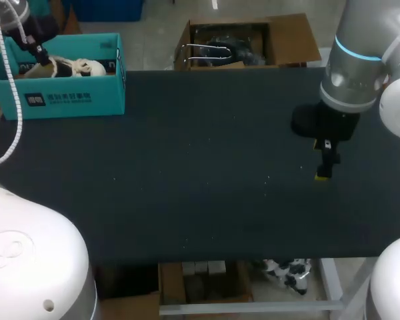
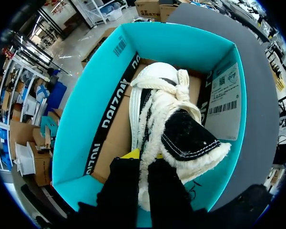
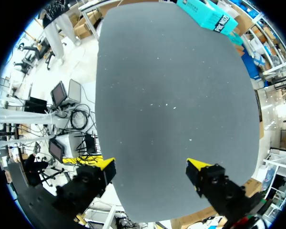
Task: Open the shoe tongue, take the insole out of the shoe, put the insole back into the shoe, and pack the shoe into the shoebox
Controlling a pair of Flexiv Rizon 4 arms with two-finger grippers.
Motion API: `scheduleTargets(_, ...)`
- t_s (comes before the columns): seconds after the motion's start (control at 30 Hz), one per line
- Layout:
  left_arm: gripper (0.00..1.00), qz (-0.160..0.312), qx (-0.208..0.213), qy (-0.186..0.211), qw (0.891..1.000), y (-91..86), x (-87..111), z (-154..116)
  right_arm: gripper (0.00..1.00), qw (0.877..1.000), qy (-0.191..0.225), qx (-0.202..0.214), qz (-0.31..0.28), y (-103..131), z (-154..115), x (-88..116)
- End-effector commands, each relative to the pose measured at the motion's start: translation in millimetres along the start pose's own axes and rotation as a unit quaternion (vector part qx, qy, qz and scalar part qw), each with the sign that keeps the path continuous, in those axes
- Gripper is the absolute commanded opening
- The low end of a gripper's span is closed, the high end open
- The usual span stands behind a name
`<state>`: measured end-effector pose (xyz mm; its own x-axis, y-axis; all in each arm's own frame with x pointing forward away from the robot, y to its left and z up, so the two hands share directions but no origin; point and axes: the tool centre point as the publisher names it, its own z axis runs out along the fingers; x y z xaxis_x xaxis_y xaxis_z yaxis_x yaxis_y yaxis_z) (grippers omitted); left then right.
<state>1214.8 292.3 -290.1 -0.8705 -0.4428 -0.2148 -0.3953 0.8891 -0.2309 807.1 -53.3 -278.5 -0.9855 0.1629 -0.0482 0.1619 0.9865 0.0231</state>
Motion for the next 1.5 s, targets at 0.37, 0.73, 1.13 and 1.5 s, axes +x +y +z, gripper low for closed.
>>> scheduleTargets(0.37, 1.0, -0.046, 0.003, 0.036, 0.998, 0.1, -29.4, 14, 1.0, 1.0, 0.0, 0.001, 0.0, 0, 0, 0)
scheduleTargets(0.73, 1.0, -0.026, -0.007, 0.036, 0.999, -32.9, 6.6, -61, 1.0, 1.0, 0.0, 0.001, 0.0, 0, 0, 0)
scheduleTargets(1.13, 1.0, -0.014, -0.052, -0.026, 0.998, -40.8, 72.8, -116, 1.0, 1.0, 0.0, 0.001, 0.0, 0, 0, 0)
scheduleTargets(1.5, 1.0, 0.015, -0.038, -0.083, 0.996, -32.5, 137.8, -140, 1.0, 1.0, 0.0, 0.001, 0.0, 0, 0, 0)
